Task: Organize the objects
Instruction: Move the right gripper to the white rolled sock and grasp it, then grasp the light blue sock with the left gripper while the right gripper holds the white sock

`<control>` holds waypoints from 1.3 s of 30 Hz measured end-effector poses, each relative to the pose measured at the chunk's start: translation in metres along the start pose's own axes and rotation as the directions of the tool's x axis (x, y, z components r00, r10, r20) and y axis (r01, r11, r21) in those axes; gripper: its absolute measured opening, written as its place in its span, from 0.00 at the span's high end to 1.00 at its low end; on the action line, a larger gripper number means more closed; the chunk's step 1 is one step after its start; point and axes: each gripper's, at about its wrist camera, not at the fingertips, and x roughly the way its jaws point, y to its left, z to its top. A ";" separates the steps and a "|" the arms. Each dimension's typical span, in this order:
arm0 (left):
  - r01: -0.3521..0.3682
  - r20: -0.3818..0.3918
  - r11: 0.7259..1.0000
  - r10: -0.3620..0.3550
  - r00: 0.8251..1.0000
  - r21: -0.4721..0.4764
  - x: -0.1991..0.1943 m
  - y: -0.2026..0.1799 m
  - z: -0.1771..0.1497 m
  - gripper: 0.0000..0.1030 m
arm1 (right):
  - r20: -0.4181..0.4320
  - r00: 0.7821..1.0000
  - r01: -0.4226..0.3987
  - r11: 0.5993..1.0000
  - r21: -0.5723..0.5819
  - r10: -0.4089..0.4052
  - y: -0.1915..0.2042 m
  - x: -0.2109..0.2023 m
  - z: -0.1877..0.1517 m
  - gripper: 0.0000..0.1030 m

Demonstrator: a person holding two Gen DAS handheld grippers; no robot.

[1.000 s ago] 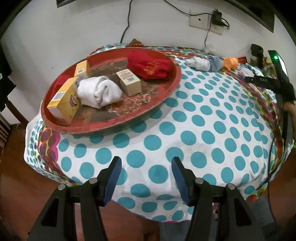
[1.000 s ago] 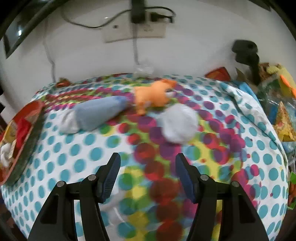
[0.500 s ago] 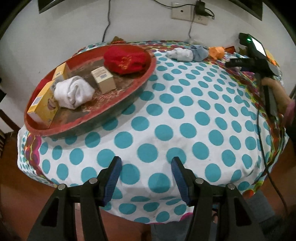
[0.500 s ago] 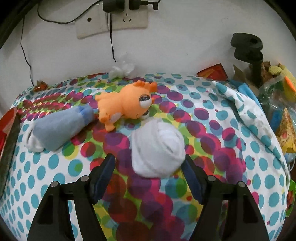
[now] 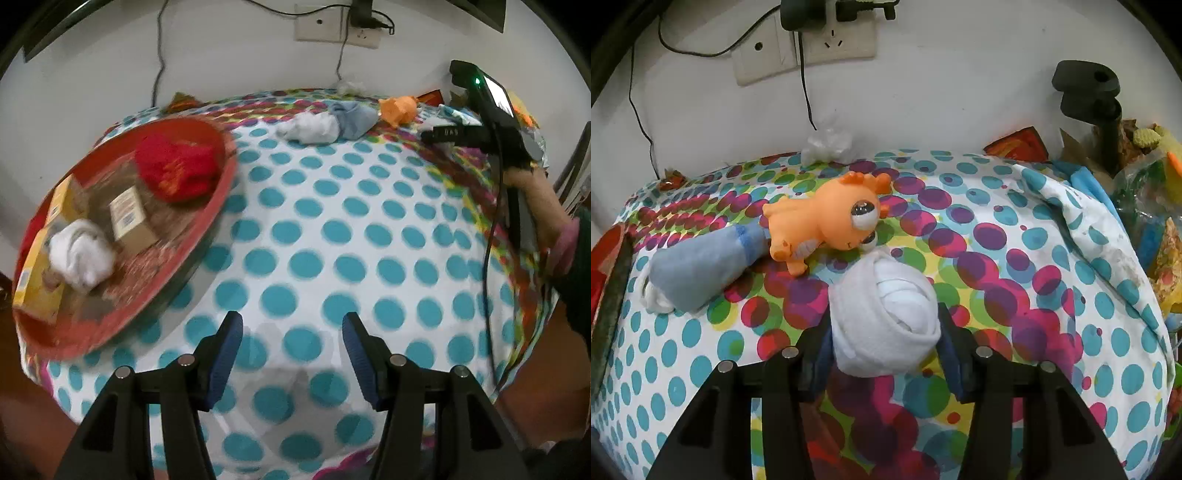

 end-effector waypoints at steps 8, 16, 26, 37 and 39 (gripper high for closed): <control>0.005 -0.008 0.998 -0.005 1.000 0.061 0.023 -0.024 0.040 0.44 | -0.003 1.000 -0.028 0.999 -0.023 0.028 -0.006 -0.015 -0.018 0.54; 0.073 0.002 0.982 -0.075 0.997 0.175 0.037 -0.049 0.098 0.44 | -0.010 1.000 -0.001 0.998 -0.061 0.000 -0.002 -0.017 -0.022 0.53; 0.158 -0.062 0.965 -0.148 0.987 0.210 0.075 -0.068 0.182 0.32 | -0.010 1.000 -0.005 0.998 -0.058 0.004 -0.003 -0.016 -0.022 0.51; 0.095 -0.135 0.963 -0.062 0.989 0.254 0.129 -0.075 0.223 0.31 | -0.013 1.000 -0.010 0.998 -0.064 0.009 -0.002 -0.015 -0.023 0.46; 0.089 -0.135 0.965 -0.056 0.989 0.248 0.137 -0.074 0.228 0.31 | -0.012 1.000 -0.010 0.998 -0.063 0.009 -0.001 -0.015 -0.023 0.45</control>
